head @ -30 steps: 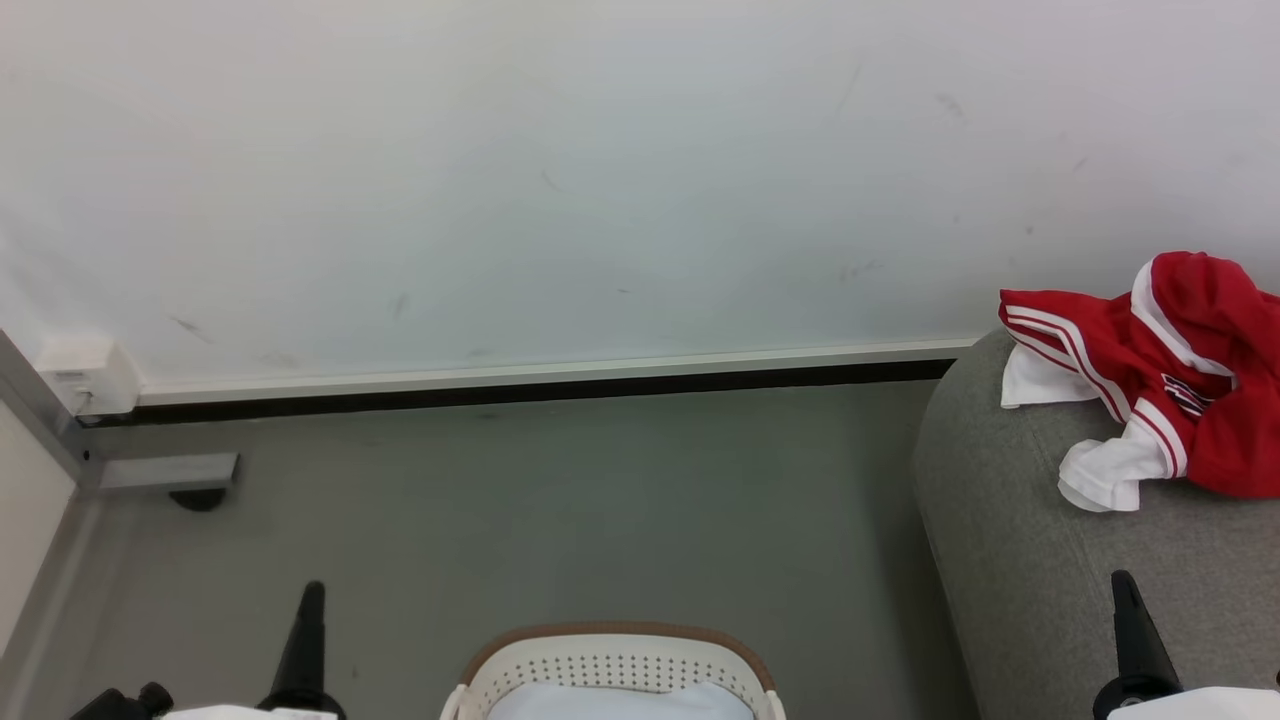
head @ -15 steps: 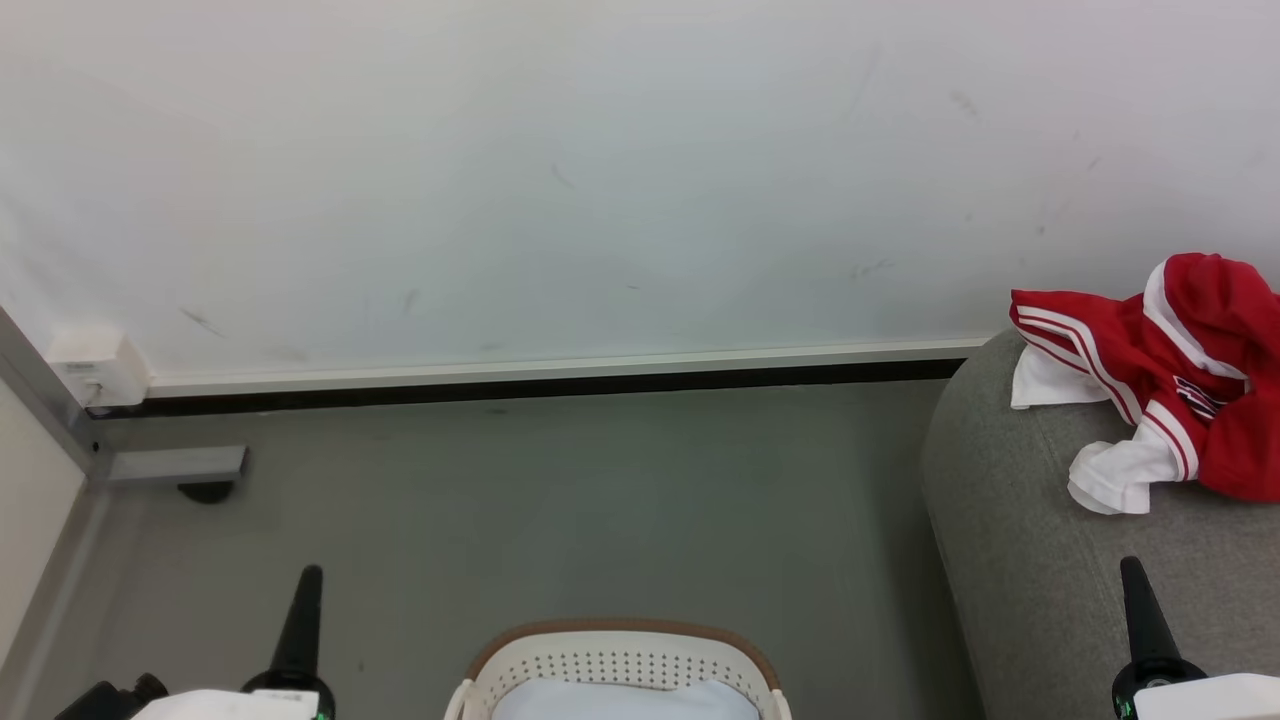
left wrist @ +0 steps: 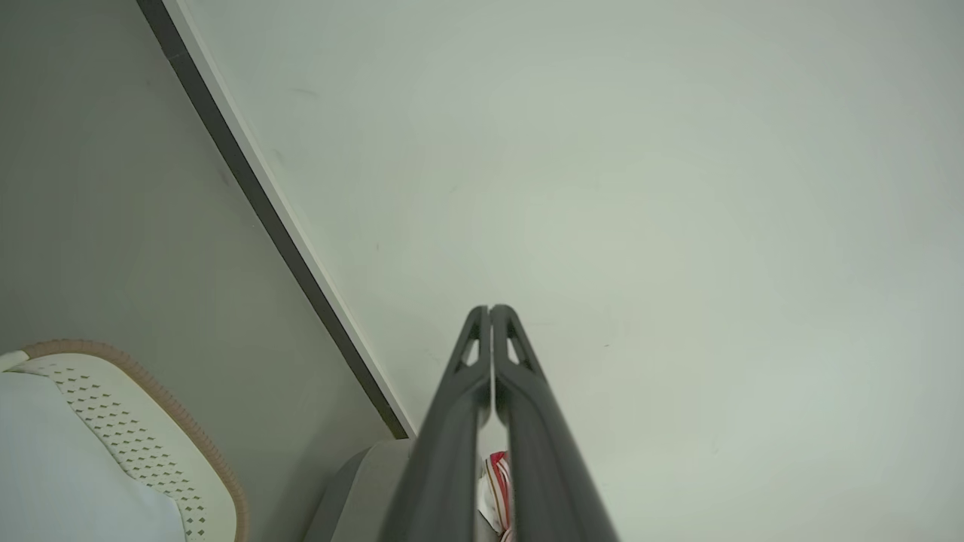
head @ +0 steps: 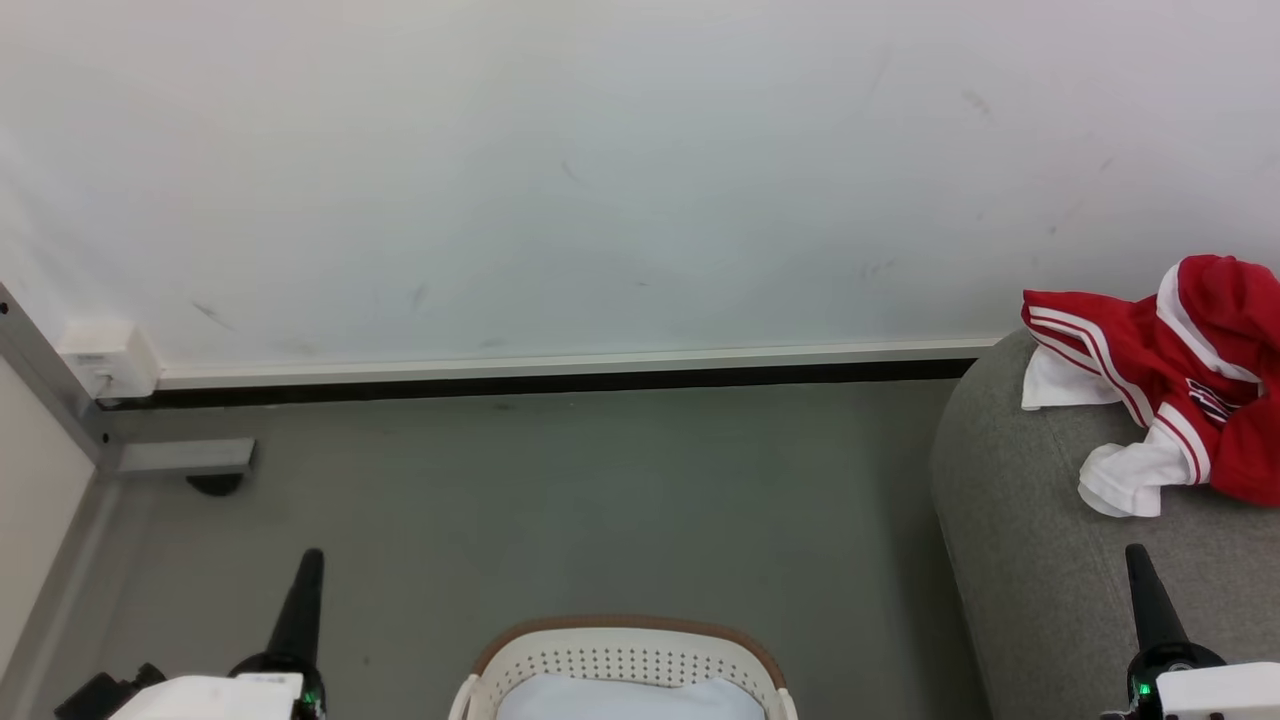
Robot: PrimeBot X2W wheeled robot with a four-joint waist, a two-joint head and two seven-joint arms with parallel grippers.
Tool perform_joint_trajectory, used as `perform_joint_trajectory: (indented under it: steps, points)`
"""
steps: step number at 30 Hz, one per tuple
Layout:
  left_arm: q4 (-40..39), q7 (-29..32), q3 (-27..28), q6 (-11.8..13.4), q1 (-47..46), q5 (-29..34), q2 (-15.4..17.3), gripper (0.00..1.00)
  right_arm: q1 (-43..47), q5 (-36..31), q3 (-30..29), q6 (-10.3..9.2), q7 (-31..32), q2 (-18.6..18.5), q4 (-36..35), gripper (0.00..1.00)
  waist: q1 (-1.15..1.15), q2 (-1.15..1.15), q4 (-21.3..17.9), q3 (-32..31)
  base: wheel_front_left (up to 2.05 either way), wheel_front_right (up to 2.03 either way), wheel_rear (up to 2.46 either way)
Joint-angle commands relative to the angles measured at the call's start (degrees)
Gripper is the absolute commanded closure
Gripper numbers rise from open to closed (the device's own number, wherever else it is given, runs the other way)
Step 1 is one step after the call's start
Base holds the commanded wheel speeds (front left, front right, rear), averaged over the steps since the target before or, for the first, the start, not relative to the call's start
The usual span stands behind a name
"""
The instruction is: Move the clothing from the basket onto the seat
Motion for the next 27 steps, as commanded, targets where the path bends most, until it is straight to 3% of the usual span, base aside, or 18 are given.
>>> perform_joint_trajectory:
  steps: [1,27]
  points:
    - [-0.29,0.33,0.33,0.14,-0.96,-1.60,0.20,1.00,-0.90,1.81,-0.33,-0.08,0.34,-0.40,-0.53,1.00,0.00,0.00,0.08,0.02,0.00,0.00,0.00]
    - [-0.03,3.31,1.35,0.74,-2.87,-12.46,-0.05,1.00,-1.95,14.49,-0.53,-0.11,2.66,-1.24,-0.76,1.00,0.00,0.00,1.37,0.45,0.00,0.00,0.00]
